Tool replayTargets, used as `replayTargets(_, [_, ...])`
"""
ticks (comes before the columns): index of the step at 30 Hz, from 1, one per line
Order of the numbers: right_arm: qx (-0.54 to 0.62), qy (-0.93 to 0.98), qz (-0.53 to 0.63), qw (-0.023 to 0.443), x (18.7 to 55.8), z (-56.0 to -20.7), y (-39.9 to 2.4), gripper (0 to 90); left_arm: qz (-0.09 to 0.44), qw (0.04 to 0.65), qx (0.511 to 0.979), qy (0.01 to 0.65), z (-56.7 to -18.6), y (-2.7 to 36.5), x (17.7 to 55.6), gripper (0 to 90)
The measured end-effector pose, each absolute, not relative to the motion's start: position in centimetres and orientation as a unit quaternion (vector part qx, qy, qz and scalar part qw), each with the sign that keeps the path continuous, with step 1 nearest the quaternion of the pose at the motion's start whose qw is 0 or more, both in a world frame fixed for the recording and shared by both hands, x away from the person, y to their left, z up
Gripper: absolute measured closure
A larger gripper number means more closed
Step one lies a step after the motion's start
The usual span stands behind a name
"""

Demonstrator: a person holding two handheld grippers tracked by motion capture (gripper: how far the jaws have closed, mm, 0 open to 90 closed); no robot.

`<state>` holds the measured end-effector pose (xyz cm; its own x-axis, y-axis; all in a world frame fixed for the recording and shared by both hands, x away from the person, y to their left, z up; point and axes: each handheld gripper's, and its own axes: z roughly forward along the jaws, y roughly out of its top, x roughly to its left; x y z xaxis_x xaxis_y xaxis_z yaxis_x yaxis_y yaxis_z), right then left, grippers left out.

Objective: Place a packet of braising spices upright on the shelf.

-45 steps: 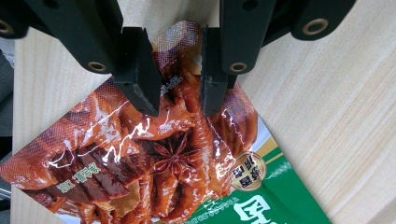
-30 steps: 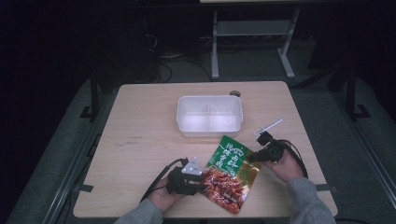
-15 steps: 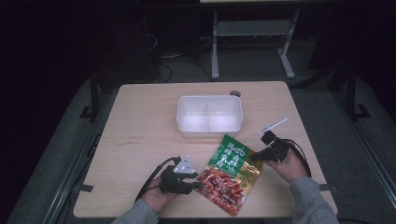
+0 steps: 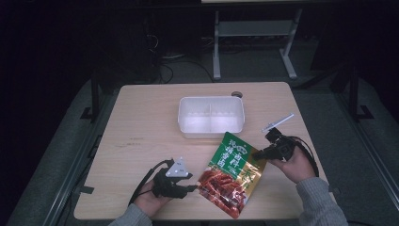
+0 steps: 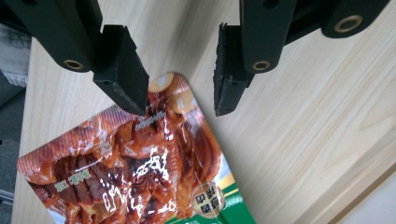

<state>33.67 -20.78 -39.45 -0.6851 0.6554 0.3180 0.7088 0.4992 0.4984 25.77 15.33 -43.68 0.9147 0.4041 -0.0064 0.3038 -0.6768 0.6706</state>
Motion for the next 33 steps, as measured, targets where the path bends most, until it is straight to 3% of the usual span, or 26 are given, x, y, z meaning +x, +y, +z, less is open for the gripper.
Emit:
replayTargets(12, [-0.38, -0.867, -0.32, 0.04, 33.1, -37.2, -20.5, 89.4, 0.082, 0.356, 0.904, 0.221, -43.8, 18.3, 25.4, 47.2])
replayTargets(19, [-0.368, -0.869, -0.329, 0.04, 32.7, -35.5, -20.0, 89.4, 0.094, 0.354, 0.902, 0.23, -44.1, 18.8, 25.7, 39.8])
replayTargets(33, [-0.35, -0.874, -0.335, 0.039, 32.3, -33.2, -19.0, 89.4, 0.095, 0.361, 0.892, 0.256, -44.6, 20.1, 26.3, 33.6])
